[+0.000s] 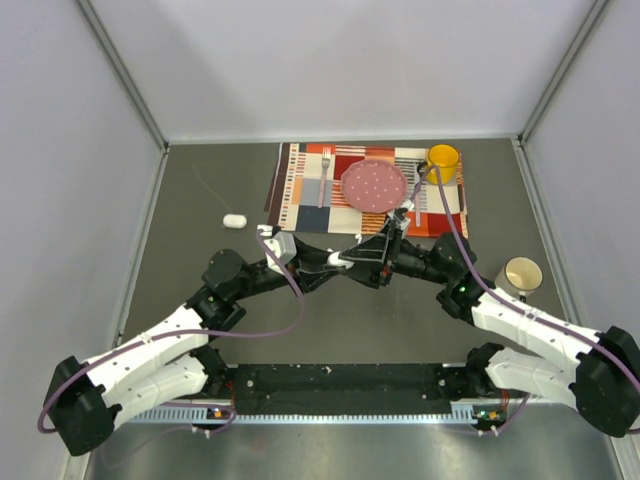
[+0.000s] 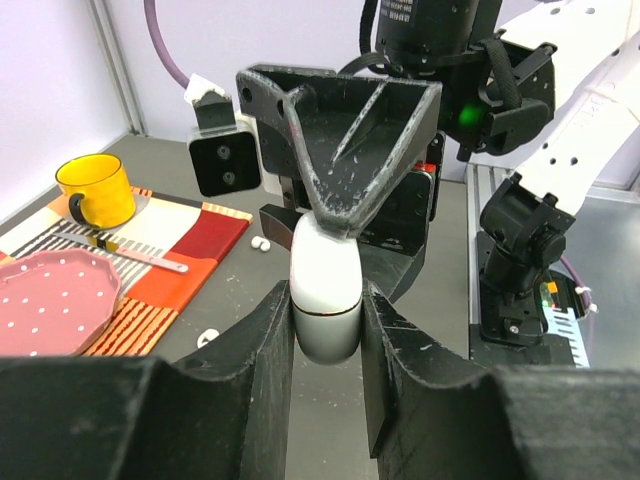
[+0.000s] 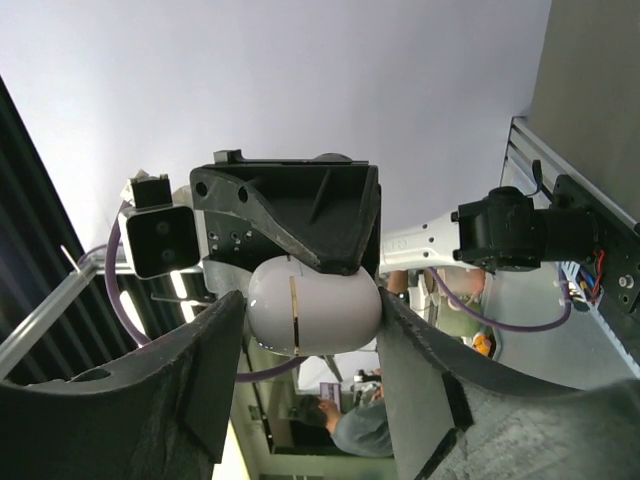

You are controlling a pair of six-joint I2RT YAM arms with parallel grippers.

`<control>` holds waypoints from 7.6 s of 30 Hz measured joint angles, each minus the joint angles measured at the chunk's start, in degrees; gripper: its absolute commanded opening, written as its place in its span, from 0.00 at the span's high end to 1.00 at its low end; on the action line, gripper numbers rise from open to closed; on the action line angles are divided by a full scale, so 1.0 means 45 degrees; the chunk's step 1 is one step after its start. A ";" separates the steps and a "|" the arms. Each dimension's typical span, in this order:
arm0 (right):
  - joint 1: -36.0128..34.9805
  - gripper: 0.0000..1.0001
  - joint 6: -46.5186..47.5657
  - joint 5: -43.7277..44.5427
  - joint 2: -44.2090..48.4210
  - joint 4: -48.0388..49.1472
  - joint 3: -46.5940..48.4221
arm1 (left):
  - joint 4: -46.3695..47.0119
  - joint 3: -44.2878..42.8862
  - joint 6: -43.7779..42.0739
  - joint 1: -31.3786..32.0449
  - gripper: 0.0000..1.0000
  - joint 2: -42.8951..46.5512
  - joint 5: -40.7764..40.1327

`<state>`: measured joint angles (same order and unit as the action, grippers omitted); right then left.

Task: Insert the wireless bluetooth earbuds into the charging case
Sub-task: Pass from the left arm to the right, then pass from the right arm to the left, then open the charging case, then pick up the right earbud from the center of the board.

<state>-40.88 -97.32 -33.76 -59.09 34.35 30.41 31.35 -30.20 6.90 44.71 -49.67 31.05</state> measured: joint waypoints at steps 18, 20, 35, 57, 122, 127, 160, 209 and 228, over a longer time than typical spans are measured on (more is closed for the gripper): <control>-0.0044 0.91 -0.0097 0.0073 0.0024 0.0277 -0.0175 | 0.0500 0.0180 0.0296 0.0000 0.68 0.0005 -0.0117; -0.0053 0.91 -0.0155 0.0073 0.0024 0.0301 -0.0180 | 0.0908 0.0369 0.0495 0.0000 0.61 0.0005 -0.0185; -0.0083 0.92 -0.1035 0.0155 0.0019 0.1501 -0.0369 | 0.4269 0.1472 0.1564 0.0005 0.56 -0.0340 -0.0763; -0.0321 0.73 -0.1064 0.0413 0.0005 0.1520 -0.0432 | 0.5241 0.1472 0.1773 0.0525 1.00 -0.1137 -0.0971; -0.1127 0.13 1.0948 0.1812 0.0787 -0.9738 0.4323 | 0.9054 0.3993 0.2268 0.0578 1.00 -0.1020 -0.1647; -0.1137 0.13 1.1011 0.1933 0.0787 -0.9763 0.4255 | 0.9049 0.3861 0.2409 0.0578 1.00 -0.1020 -0.1559; -0.1224 0.11 0.9981 0.2181 0.0714 -0.7155 0.3570 | 0.7859 0.3371 0.2467 0.0544 1.00 -0.0670 0.0918; 0.2132 0.41 1.4489 0.6795 -0.6212 -1.3527 0.8024 | 0.2506 0.4342 0.1093 0.0554 1.00 0.5280 -0.1190; 0.1171 0.53 1.5101 0.9384 -1.0894 -1.4178 1.0822 | 0.1496 0.4352 0.0835 0.0554 1.00 0.6096 -0.1365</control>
<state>-35.62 -29.36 8.47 -108.12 -29.45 79.11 38.09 -10.61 10.66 47.20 -22.24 24.91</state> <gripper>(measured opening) 0.503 0.336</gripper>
